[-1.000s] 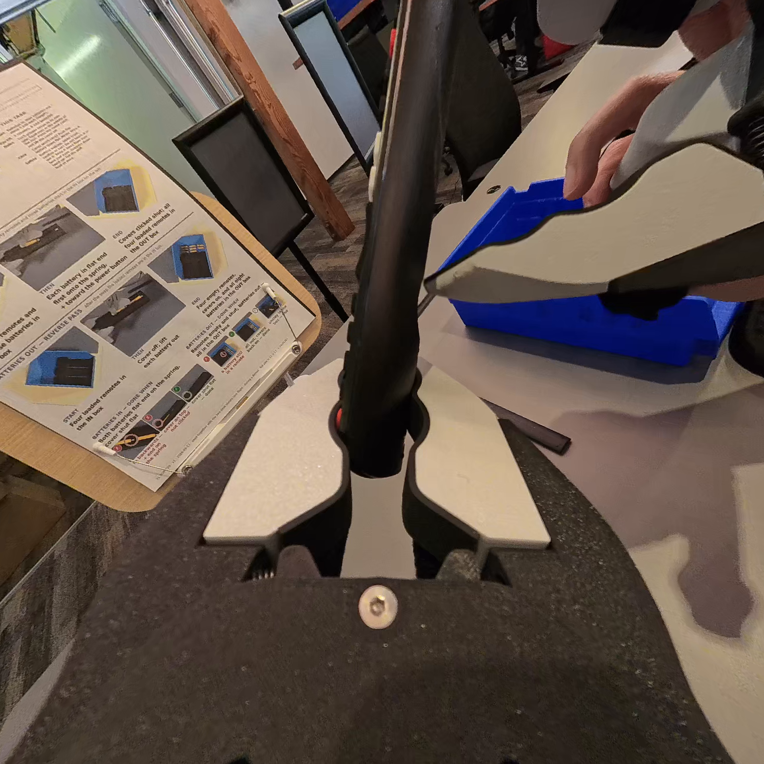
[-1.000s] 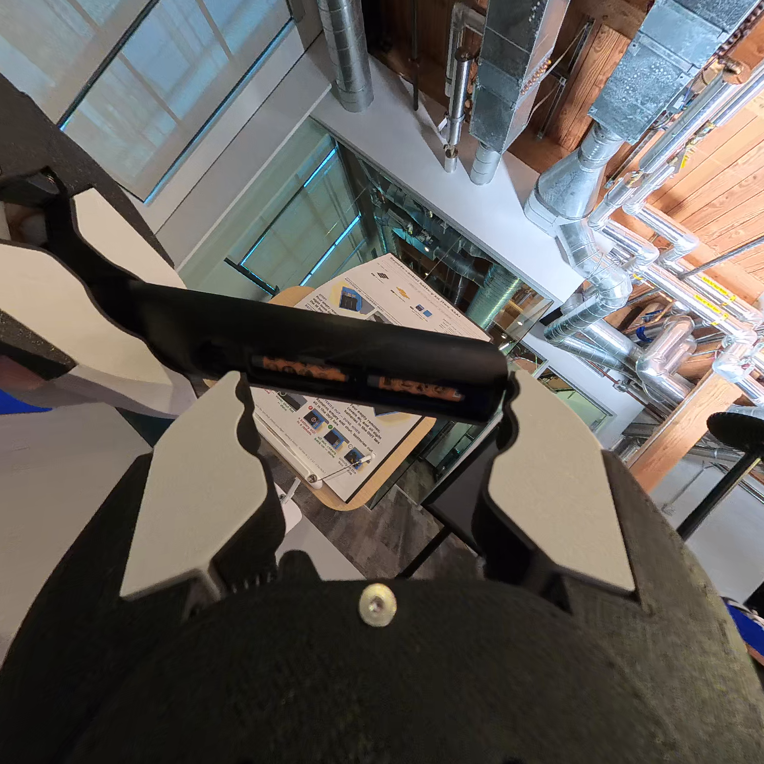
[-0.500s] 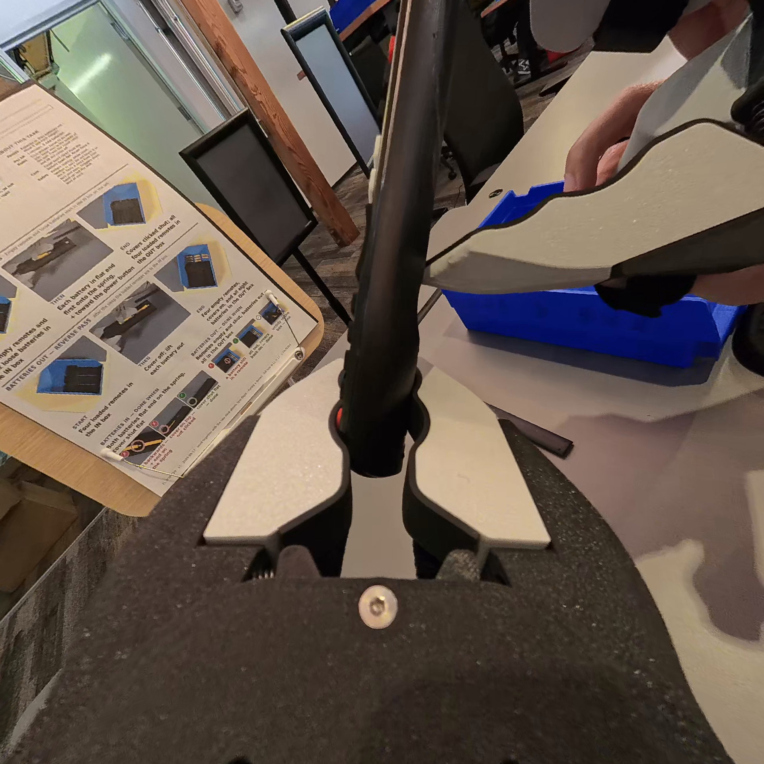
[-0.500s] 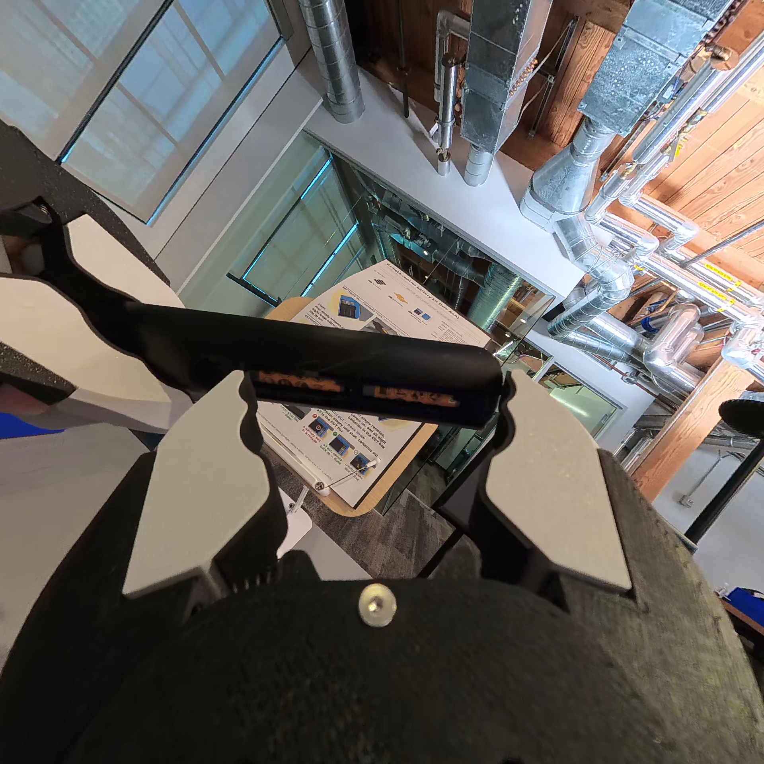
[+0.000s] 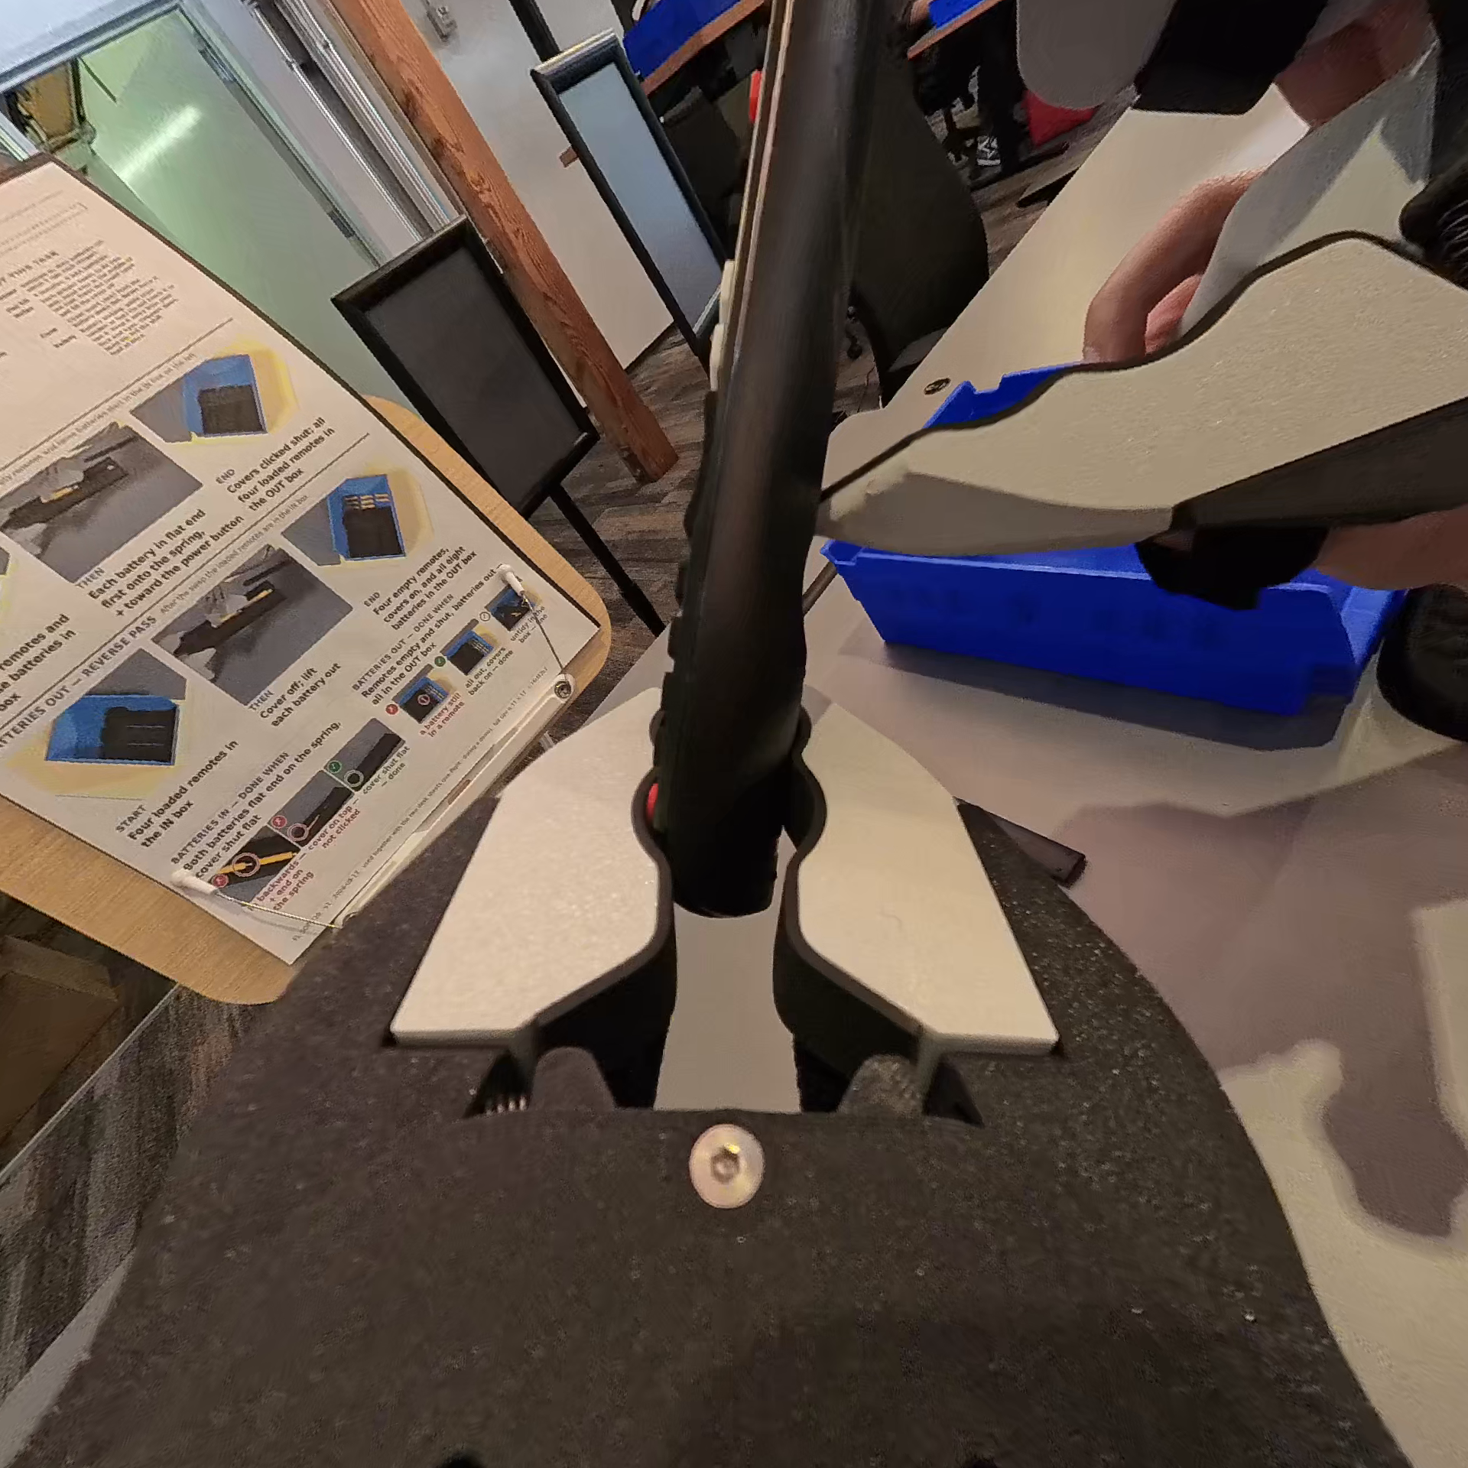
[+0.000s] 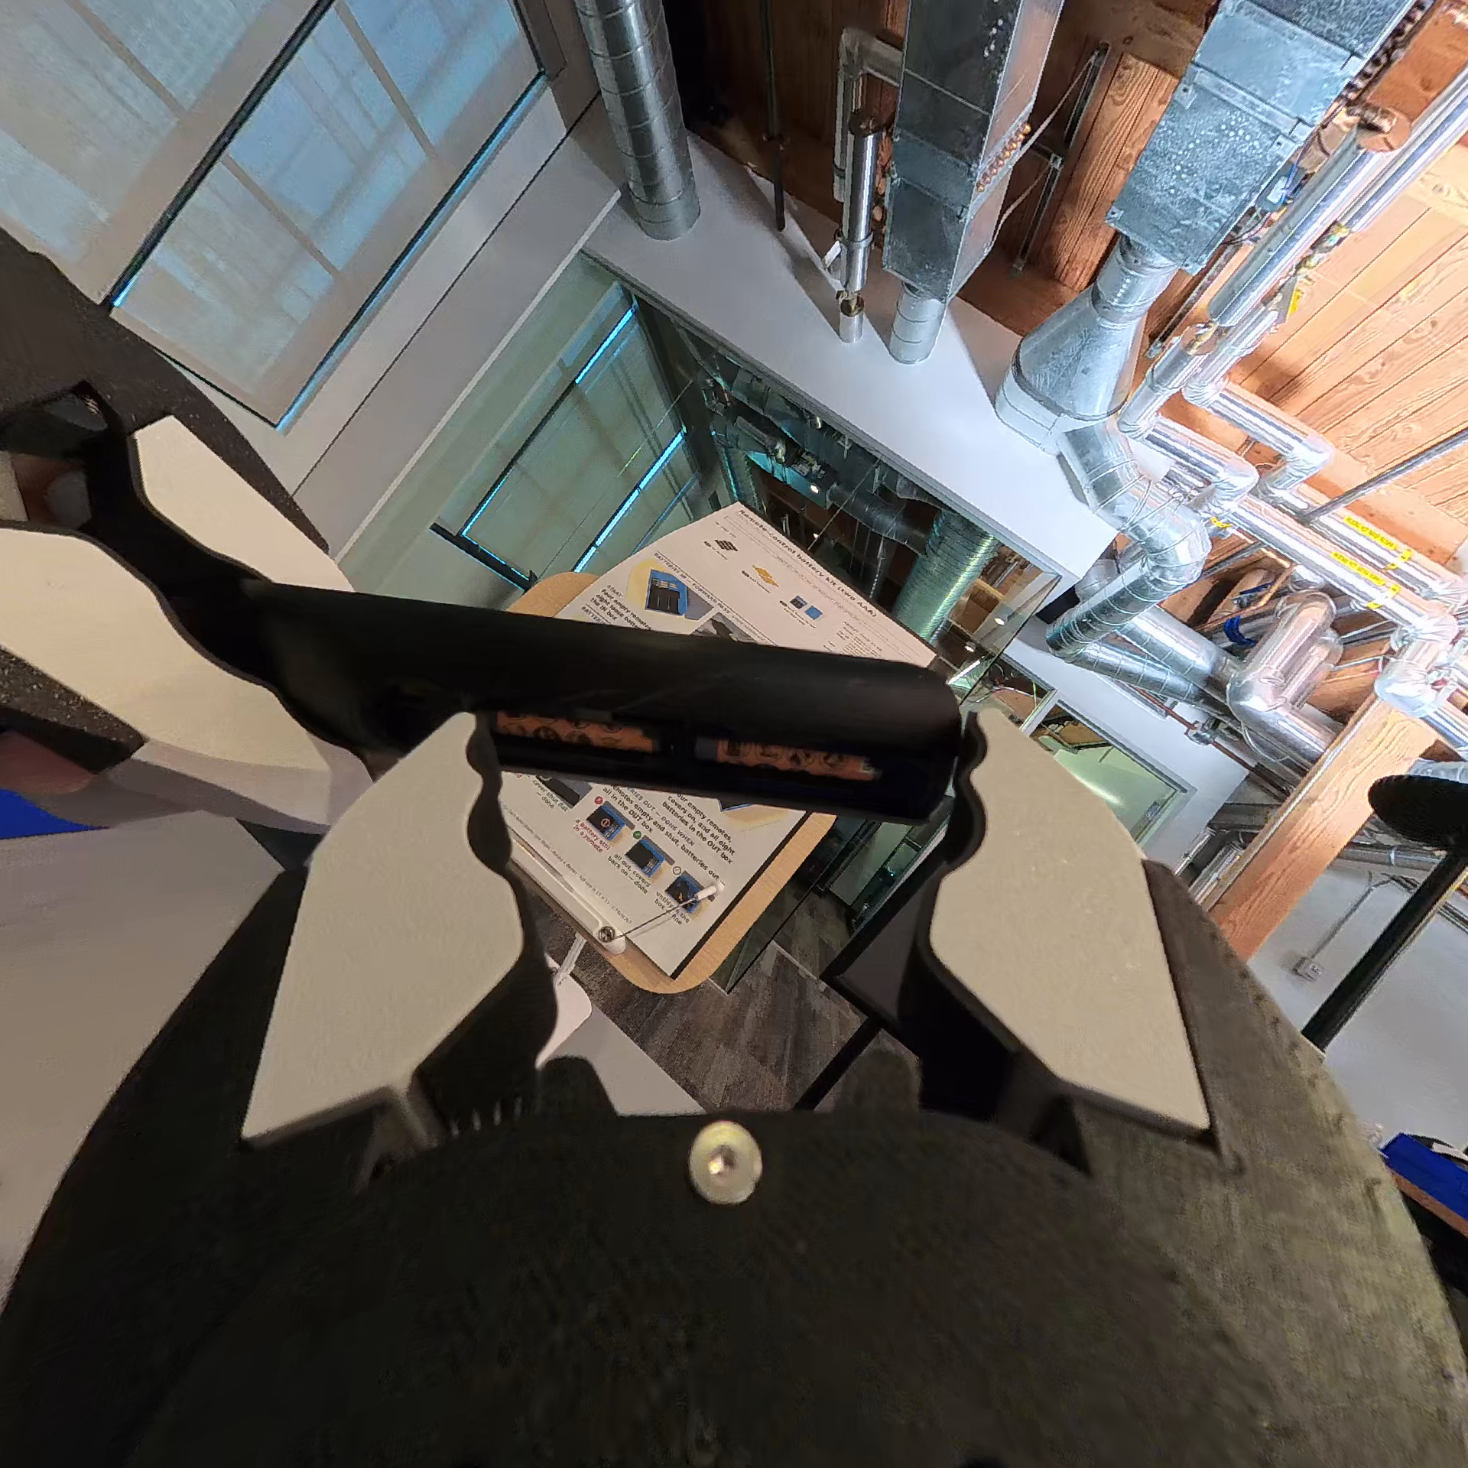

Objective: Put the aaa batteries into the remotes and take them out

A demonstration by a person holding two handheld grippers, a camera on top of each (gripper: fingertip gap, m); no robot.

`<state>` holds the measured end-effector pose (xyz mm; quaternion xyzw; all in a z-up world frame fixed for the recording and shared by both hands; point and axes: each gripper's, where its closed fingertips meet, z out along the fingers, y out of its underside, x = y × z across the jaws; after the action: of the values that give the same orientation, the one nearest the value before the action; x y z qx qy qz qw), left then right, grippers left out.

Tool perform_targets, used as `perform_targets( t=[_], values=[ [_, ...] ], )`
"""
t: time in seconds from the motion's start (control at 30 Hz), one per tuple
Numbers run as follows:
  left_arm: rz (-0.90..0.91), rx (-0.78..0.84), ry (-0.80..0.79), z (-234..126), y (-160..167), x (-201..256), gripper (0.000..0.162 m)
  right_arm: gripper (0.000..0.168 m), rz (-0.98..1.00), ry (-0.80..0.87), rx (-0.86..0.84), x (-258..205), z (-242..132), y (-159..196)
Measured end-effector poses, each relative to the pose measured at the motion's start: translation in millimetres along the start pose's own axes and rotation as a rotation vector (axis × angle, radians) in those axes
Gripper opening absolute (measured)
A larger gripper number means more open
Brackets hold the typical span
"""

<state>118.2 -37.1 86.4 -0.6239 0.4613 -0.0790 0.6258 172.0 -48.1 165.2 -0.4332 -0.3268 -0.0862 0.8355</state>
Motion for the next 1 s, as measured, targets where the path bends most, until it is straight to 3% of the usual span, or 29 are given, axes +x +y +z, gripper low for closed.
perform_targets(
  t=[0.23,0.37,0.57,0.73,1.0],
  values=[
    [-0.014,0.009,0.012,-1,0,-2,0.024,0.109,-0.008,-0.03,0.014,-2,0,-2],
    [-0.093,0.033,0.102,-3,-1,0,0.024,0.11,-0.048,-0.084,0.014,-4,0,-2],
    [-0.311,0.195,0.324,-14,-20,4,0.024,0.109,0.222,-0.164,0.09,13,-6,-13],
    [-0.328,0.318,0.425,-22,-34,11,0.024,0.113,0.356,-0.232,0.111,16,-9,-20],
    [-0.159,0.271,0.408,-13,-27,28,0.024,0.116,-0.06,-0.12,0.175,10,-27,-49]
  ],
)
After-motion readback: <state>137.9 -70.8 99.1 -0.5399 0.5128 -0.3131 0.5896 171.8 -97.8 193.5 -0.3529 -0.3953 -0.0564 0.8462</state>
